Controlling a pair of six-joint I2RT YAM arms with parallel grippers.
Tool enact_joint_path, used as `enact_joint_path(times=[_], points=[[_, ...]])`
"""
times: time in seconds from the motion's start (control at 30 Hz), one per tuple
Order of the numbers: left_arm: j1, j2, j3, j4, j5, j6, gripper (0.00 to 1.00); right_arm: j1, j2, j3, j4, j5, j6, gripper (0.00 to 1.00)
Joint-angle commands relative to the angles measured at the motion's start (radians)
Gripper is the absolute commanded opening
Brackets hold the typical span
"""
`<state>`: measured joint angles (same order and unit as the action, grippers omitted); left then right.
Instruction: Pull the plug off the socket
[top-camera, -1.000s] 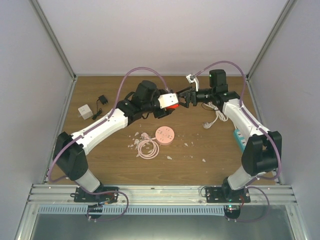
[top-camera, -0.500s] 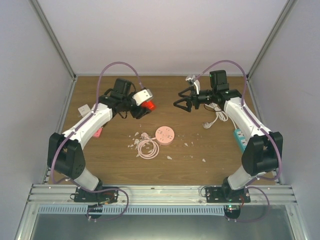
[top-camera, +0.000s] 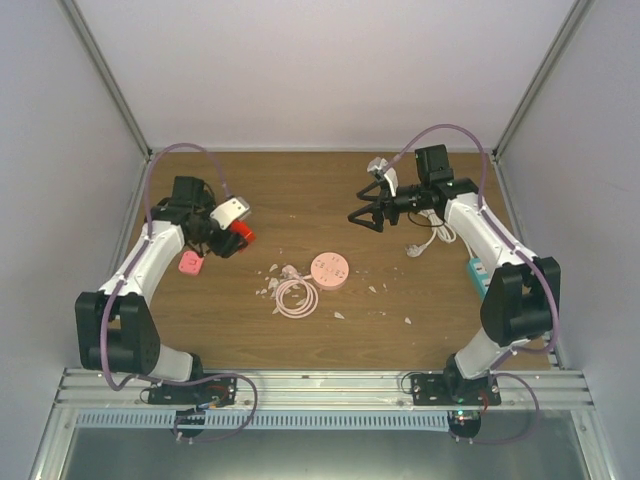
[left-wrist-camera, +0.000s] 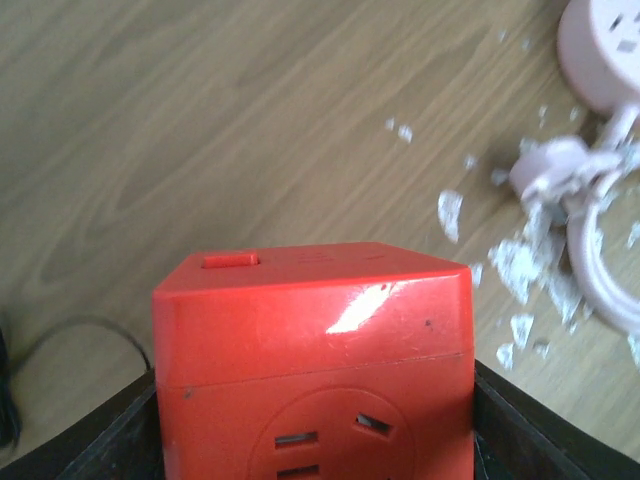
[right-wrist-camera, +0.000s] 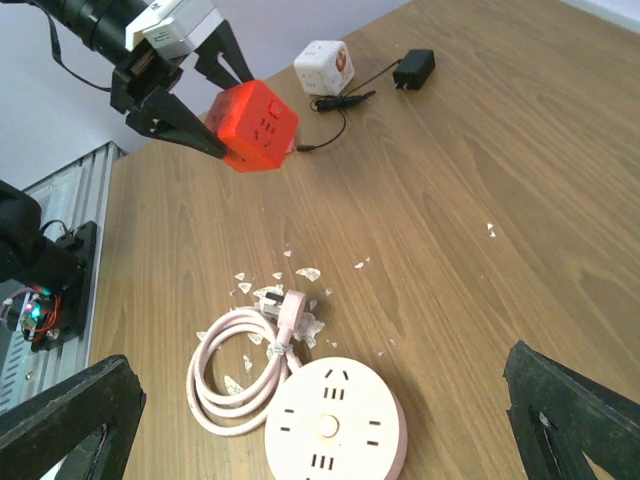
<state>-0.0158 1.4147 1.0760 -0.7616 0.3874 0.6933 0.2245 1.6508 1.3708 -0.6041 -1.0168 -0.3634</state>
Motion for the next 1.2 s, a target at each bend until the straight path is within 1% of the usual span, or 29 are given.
enact_joint_path(times=[0.0, 0.13, 0.3, 0.5, 0.7, 0.87, 0.97, 1.1, 1.17], points=[[0.083, -0.059, -0.086, -0.02, -0.017, 0.103, 0.38, 0.003, 0.036, 0.024, -0.024, -0.003, -0.047, 1.0], [0.145, -0.081, -0.156, -0.022, -0.044, 0.162, 0.38, 0.011, 0.05, 0.028, -0.035, 0.004, -0.074, 0.99], [0.213, -0.097, -0.198, -0.045, -0.063, 0.225, 0.38, 0.028, 0.056, 0.032, -0.06, 0.028, -0.121, 1.0], [0.313, -0.124, -0.242, -0.075, -0.12, 0.342, 0.38, 0.049, 0.068, 0.032, -0.079, 0.051, -0.152, 0.99], [0.432, -0.134, -0.254, -0.11, -0.127, 0.475, 0.38, 0.06, 0.083, 0.038, -0.096, 0.064, -0.179, 0.99], [0.569, -0.098, -0.203, -0.143, -0.111, 0.532, 0.38, 0.065, 0.095, 0.049, -0.112, 0.07, -0.19, 0.99], [0.641, -0.047, -0.146, -0.124, -0.096, 0.519, 0.38, 0.066, 0.099, 0.051, -0.122, 0.075, -0.206, 0.99], [0.701, 0.06, -0.054, -0.081, -0.082, 0.416, 0.38, 0.071, 0.116, 0.07, -0.125, 0.079, -0.213, 0.99], [0.713, 0.119, -0.012, -0.074, -0.064, 0.372, 0.38, 0.073, 0.127, 0.082, -0.13, 0.078, -0.215, 0.98]])
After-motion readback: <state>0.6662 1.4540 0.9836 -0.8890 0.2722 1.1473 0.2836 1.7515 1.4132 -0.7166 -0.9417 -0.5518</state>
